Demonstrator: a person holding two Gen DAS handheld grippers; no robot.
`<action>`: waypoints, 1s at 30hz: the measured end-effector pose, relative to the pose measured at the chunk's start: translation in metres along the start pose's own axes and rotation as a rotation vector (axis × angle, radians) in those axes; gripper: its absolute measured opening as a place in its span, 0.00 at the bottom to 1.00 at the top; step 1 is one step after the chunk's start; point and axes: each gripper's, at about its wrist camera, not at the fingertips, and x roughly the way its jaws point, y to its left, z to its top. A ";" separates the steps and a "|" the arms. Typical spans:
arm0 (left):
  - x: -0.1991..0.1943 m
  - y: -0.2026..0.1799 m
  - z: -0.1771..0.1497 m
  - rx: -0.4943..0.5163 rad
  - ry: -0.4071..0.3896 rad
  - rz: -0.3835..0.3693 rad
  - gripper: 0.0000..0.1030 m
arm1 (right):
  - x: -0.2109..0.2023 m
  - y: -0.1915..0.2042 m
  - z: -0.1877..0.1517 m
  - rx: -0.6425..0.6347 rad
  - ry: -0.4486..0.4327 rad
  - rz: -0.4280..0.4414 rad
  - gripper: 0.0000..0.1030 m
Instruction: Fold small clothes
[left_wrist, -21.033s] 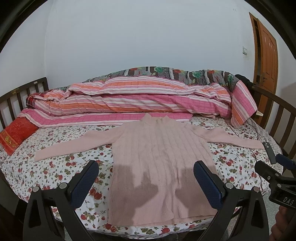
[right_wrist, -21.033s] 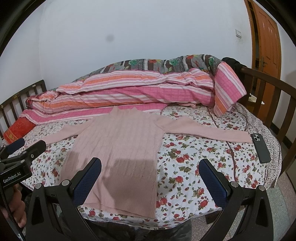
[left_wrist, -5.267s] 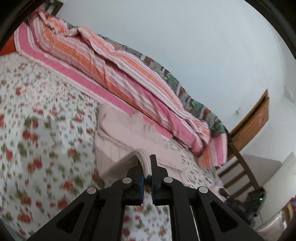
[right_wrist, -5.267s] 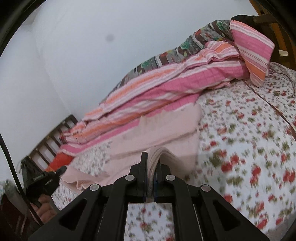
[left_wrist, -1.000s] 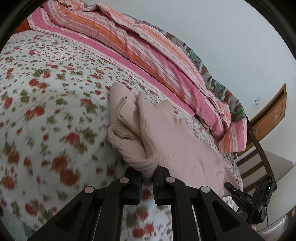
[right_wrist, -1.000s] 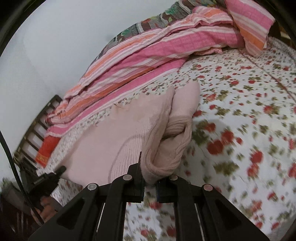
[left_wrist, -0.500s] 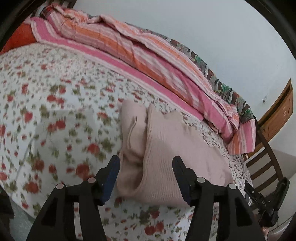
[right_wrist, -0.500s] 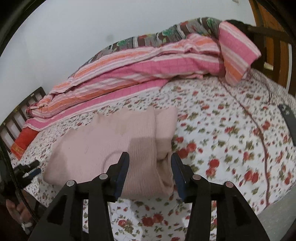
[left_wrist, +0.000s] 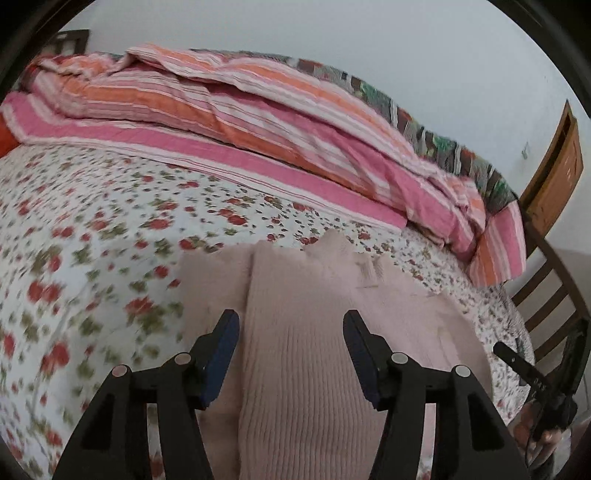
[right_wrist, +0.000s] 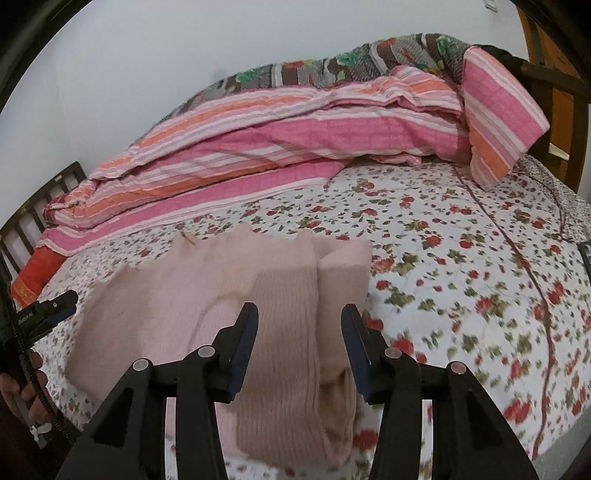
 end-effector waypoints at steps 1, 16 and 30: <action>0.006 -0.001 0.003 0.003 0.006 0.000 0.54 | 0.007 -0.001 0.003 0.003 0.010 -0.002 0.45; 0.083 0.014 0.039 -0.014 0.128 0.057 0.07 | 0.094 0.001 0.039 -0.002 0.125 -0.032 0.07; 0.093 0.032 0.043 -0.064 0.133 0.001 0.12 | 0.098 -0.001 0.044 -0.007 0.126 -0.063 0.20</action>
